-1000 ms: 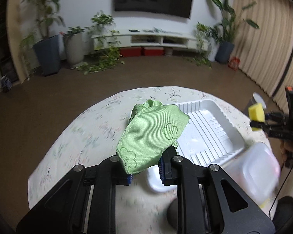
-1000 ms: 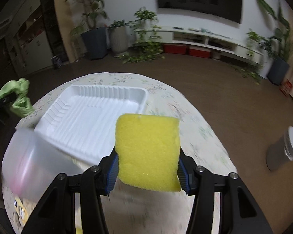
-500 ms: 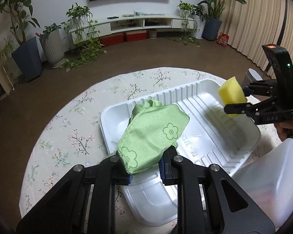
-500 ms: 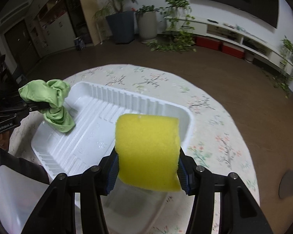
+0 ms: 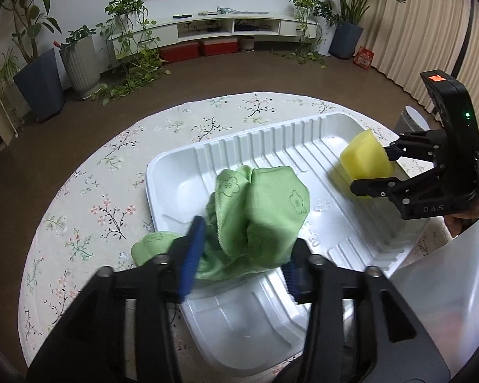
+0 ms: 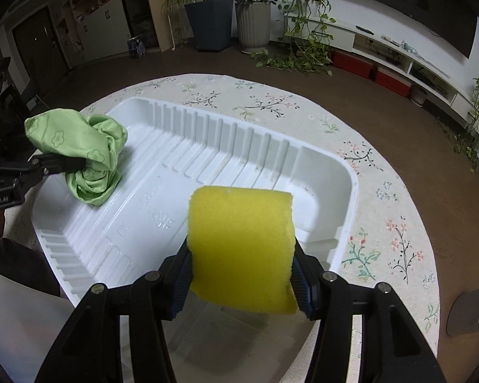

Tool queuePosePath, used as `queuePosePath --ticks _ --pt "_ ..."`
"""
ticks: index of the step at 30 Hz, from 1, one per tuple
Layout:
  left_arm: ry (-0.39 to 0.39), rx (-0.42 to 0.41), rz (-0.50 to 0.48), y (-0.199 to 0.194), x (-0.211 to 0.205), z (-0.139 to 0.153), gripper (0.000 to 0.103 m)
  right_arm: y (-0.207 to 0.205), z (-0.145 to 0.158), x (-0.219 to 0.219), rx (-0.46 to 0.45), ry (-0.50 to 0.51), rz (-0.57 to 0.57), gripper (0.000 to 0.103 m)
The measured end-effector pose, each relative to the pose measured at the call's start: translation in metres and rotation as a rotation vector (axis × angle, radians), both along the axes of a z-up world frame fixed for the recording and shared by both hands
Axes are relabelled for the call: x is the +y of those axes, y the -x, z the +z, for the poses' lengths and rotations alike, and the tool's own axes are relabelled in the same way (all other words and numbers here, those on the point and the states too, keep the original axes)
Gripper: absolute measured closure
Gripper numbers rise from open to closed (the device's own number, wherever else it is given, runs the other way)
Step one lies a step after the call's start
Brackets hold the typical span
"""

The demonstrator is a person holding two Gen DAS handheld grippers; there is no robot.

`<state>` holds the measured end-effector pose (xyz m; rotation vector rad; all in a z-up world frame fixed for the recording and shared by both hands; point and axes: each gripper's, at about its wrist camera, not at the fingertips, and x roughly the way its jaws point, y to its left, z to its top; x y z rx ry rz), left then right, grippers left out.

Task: Organize soft objects
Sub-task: 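Carry both items to the white tray, releasing cloth from left tool and sponge from right tool, then withdraw both open tools from the tray back toward the remaining items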

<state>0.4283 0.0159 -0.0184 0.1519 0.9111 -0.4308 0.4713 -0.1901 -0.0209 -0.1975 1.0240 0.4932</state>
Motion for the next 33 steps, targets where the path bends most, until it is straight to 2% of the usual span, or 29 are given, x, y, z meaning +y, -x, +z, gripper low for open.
queuePosePath --ticks 4,6,8,16,23,25,28,30,33 --pt "0.016 -0.003 0.000 0.002 0.003 0.003 0.047 0.002 0.002 -0.002 -0.007 -0.005 0.003 0.037" --pt "0.029 -0.011 0.006 0.004 0.006 0.006 0.047 0.004 0.006 -0.003 -0.022 -0.011 0.001 0.025" --pt "0.043 -0.029 0.014 0.006 0.012 0.011 0.044 0.006 0.012 -0.005 -0.039 -0.027 -0.002 0.019" --pt "0.095 -0.103 0.095 0.028 0.045 0.037 0.043 0.017 0.037 -0.031 -0.094 -0.064 -0.061 0.019" --pt "0.105 -0.191 0.219 0.095 0.070 0.061 0.040 0.056 0.074 -0.075 -0.163 -0.121 -0.167 0.019" --pt "0.113 -0.218 0.249 0.123 0.072 0.068 0.033 0.081 0.085 -0.088 -0.187 -0.151 -0.194 0.019" --pt "0.132 -0.240 0.260 0.169 0.068 0.073 0.030 0.121 0.095 -0.098 -0.206 -0.189 -0.222 0.018" --pt "0.133 -0.253 0.260 0.203 0.063 0.073 0.027 0.155 0.096 -0.102 -0.212 -0.207 -0.241 0.018" --pt "0.165 -0.245 0.249 0.245 0.057 0.070 0.027 0.201 0.092 -0.100 -0.215 -0.222 -0.242 0.018"
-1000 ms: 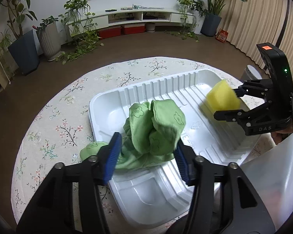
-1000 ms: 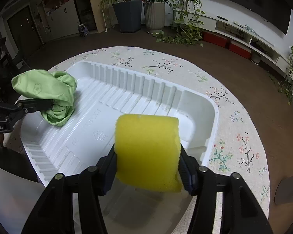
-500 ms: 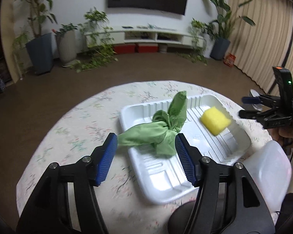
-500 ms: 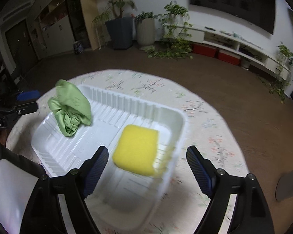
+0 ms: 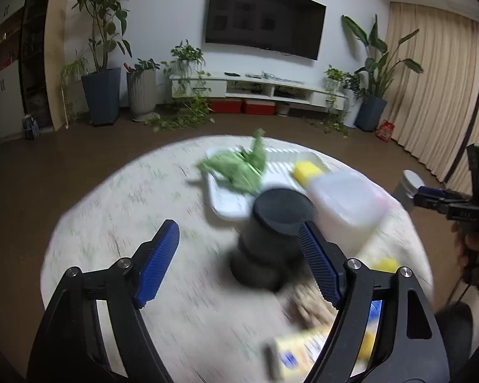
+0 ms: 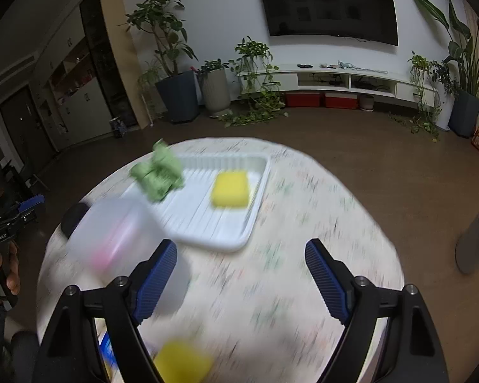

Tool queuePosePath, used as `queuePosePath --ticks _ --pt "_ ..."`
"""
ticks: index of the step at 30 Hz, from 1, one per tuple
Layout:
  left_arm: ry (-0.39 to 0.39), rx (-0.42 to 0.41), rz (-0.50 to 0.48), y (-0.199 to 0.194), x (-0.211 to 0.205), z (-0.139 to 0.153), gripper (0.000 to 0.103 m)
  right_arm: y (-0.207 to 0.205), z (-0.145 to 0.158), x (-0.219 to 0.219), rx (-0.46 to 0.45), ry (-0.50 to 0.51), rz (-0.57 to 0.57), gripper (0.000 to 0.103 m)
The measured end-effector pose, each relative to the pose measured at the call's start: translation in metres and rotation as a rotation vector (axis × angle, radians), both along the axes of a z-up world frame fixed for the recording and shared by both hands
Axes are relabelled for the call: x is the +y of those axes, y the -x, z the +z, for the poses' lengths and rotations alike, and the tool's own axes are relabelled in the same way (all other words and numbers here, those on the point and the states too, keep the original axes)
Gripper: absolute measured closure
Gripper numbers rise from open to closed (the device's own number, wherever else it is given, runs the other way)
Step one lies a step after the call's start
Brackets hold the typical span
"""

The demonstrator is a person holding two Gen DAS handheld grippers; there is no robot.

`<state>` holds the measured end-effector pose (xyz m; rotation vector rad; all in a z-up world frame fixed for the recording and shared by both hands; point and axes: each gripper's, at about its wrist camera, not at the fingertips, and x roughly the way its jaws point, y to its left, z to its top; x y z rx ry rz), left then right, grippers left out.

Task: Organize soft objects
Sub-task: 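Withdraw both open tools from the tray back toward the remaining items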

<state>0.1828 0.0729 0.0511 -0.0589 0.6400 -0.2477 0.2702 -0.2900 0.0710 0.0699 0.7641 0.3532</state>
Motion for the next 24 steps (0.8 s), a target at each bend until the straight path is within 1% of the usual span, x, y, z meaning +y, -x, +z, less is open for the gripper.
queuePosePath --ticks 3,5,8,12,18,24 --pt "0.033 0.006 0.007 0.038 -0.004 -0.005 0.027 0.039 -0.005 0.005 -0.008 0.006 -0.009 0.018" --pt "0.049 0.015 0.008 0.062 -0.007 -0.010 0.025 0.062 -0.009 0.007 0.005 -0.016 -0.010 0.018" --pt "0.049 0.019 0.007 0.091 -0.012 -0.015 0.024 0.093 -0.013 0.013 0.014 -0.030 -0.006 0.017" --pt "0.027 0.028 0.005 0.118 -0.017 -0.024 0.024 0.129 -0.014 0.023 -0.001 -0.029 0.004 0.015" --pt "0.043 0.079 0.014 0.142 -0.020 -0.042 0.024 0.167 -0.022 0.027 0.008 -0.048 0.011 0.015" --pt "-0.005 0.104 -0.024 0.158 -0.047 -0.062 0.024 0.196 -0.042 0.044 0.041 -0.051 0.034 0.015"
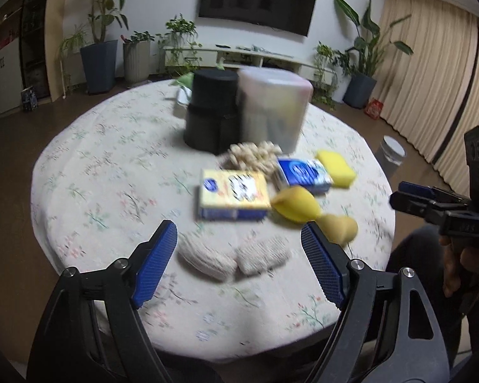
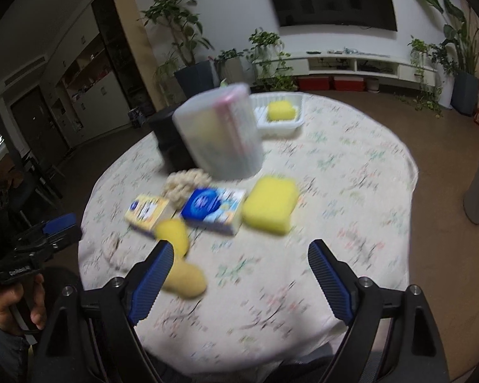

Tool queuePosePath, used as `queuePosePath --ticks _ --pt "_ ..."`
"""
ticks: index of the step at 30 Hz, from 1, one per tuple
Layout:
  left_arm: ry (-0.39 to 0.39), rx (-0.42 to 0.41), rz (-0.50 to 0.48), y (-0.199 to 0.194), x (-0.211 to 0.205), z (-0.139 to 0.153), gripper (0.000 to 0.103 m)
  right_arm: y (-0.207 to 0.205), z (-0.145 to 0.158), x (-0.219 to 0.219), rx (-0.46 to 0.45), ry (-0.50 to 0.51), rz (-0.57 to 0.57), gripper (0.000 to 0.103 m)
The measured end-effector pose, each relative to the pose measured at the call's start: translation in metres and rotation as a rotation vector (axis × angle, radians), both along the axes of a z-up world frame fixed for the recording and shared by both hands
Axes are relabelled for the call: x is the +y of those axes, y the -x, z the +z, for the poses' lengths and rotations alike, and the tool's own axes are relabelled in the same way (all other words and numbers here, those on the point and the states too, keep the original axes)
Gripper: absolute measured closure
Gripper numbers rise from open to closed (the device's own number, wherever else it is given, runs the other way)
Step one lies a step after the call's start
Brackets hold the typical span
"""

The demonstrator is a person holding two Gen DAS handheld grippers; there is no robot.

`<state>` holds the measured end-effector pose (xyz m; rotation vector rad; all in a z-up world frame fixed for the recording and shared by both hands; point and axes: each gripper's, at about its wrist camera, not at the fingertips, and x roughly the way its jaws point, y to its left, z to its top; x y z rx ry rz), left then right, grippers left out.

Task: Organize soft objects
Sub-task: 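Withdraw both open tools from the tray back toward the remaining items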

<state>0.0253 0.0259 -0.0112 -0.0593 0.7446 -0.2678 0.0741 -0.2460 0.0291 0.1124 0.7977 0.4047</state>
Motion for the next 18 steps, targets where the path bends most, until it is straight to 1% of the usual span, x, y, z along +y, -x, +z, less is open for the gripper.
queuePosePath --ticks 4,8,11,14,18 --pt "-0.013 0.016 -0.014 0.000 -0.011 -0.011 0.024 0.015 -0.012 0.021 -0.003 0.044 0.039 0.015" --pt "-0.024 0.034 -0.004 -0.006 -0.013 -0.018 0.024 0.019 -0.017 0.036 -0.012 0.085 0.070 0.015" --pt "-0.021 0.040 0.017 -0.008 -0.008 -0.020 0.024 0.019 -0.022 0.045 -0.014 0.123 0.078 0.015" --pt "0.001 0.052 0.045 -0.011 0.000 -0.020 0.024 0.020 -0.025 0.050 -0.025 0.159 0.084 0.015" --pt "-0.011 0.086 0.095 -0.013 0.010 -0.023 0.024 0.016 -0.029 0.051 -0.013 0.169 0.068 0.015"
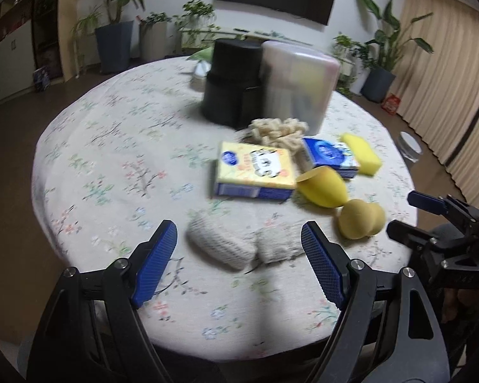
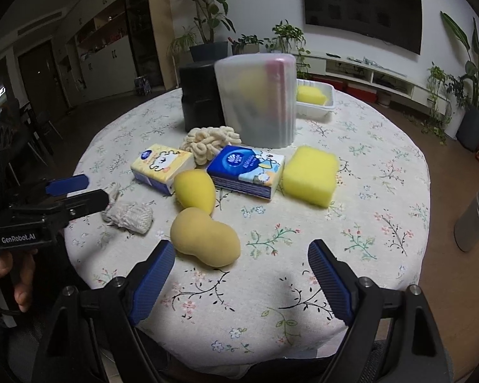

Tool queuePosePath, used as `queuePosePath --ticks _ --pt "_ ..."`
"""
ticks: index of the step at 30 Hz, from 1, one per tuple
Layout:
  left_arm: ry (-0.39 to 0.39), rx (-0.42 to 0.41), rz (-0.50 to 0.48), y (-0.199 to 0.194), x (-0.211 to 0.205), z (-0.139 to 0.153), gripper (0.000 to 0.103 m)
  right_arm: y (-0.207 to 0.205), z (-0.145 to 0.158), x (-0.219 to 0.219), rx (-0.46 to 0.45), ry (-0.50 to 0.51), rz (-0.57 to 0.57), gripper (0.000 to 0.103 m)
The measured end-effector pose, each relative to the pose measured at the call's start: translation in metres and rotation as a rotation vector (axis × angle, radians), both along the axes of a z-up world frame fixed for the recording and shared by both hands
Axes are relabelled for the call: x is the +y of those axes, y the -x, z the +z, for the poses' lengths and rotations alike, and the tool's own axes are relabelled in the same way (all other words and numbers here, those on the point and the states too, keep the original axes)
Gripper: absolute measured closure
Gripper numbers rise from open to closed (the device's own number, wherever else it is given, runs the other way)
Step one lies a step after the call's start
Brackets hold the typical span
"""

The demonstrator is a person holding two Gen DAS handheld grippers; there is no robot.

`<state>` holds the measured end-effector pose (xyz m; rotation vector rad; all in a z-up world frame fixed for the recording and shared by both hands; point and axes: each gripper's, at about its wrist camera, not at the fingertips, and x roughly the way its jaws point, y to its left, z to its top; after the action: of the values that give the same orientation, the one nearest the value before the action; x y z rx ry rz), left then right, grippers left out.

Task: Organize soft objects
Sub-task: 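Withdraw both open tools from the tray back toward the remaining items, then move the right tool toward the yellow peanut-shaped sponge while the left tool nears the knitted socks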

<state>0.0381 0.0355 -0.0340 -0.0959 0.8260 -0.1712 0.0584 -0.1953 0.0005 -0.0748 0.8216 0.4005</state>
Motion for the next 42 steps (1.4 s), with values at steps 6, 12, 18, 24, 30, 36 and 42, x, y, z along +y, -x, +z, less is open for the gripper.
queuePosePath --ticks 6,12,18,24,30,36,42 --pt "-0.010 0.016 0.015 0.003 0.006 -0.004 0.024 -0.004 -0.004 0.006 0.008 -0.001 0.010 0.017" --pt "-0.020 0.054 0.059 -0.003 0.011 -0.012 0.024 -0.005 -0.008 0.019 0.003 0.029 0.038 0.020" --pt "-0.049 0.077 0.088 -0.010 0.009 -0.016 0.024 -0.008 -0.011 0.023 0.001 0.036 0.033 0.020" --pt "-0.054 0.078 0.103 -0.012 0.011 -0.017 0.024 -0.009 -0.015 0.027 -0.007 0.055 0.034 0.020" --pt "-0.060 0.076 0.106 -0.013 0.011 -0.018 0.023 -0.009 -0.016 0.028 -0.011 0.061 0.032 0.020" --pt "-0.071 0.071 0.111 -0.013 0.010 -0.017 0.023 -0.009 -0.015 0.027 -0.031 0.063 0.015 0.021" --pt "-0.074 0.070 0.113 -0.013 0.010 -0.017 0.023 -0.008 -0.013 0.026 -0.045 0.061 0.005 0.021"
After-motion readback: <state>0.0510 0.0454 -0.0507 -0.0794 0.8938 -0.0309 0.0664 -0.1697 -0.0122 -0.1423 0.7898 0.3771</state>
